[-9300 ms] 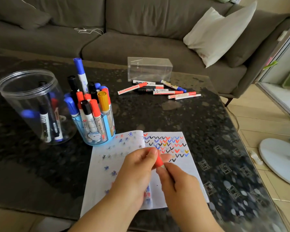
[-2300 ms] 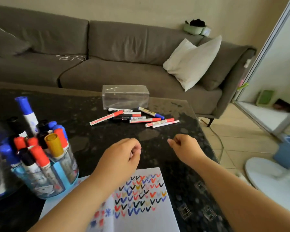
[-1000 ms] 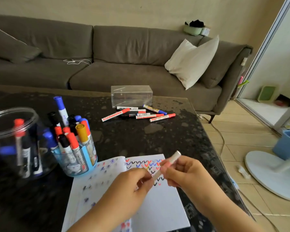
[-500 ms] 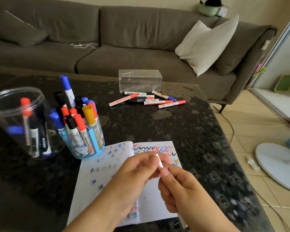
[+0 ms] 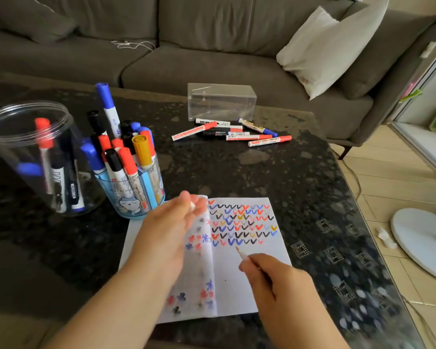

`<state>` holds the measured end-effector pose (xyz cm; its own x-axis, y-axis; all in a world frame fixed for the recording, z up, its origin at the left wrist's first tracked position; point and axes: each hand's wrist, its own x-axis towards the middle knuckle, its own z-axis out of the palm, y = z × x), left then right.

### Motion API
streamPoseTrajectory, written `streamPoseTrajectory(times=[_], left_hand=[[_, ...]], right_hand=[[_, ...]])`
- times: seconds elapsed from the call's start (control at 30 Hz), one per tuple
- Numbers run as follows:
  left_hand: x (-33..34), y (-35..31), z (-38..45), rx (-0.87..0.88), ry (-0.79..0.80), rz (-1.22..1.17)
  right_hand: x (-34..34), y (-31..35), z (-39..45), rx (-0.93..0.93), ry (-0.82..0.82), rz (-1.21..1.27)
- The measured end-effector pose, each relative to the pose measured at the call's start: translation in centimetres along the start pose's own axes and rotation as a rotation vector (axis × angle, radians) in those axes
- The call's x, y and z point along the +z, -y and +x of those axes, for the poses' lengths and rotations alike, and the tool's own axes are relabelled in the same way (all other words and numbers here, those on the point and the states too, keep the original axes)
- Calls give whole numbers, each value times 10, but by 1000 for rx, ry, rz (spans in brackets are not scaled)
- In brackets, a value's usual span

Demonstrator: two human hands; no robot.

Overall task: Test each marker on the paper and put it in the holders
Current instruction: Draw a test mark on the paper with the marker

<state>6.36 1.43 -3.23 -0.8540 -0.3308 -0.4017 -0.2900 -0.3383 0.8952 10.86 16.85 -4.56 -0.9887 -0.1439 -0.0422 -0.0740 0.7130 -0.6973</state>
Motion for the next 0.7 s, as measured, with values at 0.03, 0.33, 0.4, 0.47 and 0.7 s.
streamPoseTrajectory(times=[0.03, 0.33, 0.4, 0.47, 0.7], left_hand=[[-4, -5, 2, 19, 17, -49], [-7, 13, -13, 15, 75, 328], [-9, 18, -17, 89, 109, 467], [-10, 23, -19, 182, 163, 623], [-7, 44, -16, 431, 206, 844]], right_hand=[[-4, -2, -1, 19, 15, 16], [-45, -2, 11, 163, 16, 790], [-50, -9, 16, 261, 26, 1085], [-50, -18, 23, 310, 15, 1276], [-26, -46, 41, 160, -99, 574]])
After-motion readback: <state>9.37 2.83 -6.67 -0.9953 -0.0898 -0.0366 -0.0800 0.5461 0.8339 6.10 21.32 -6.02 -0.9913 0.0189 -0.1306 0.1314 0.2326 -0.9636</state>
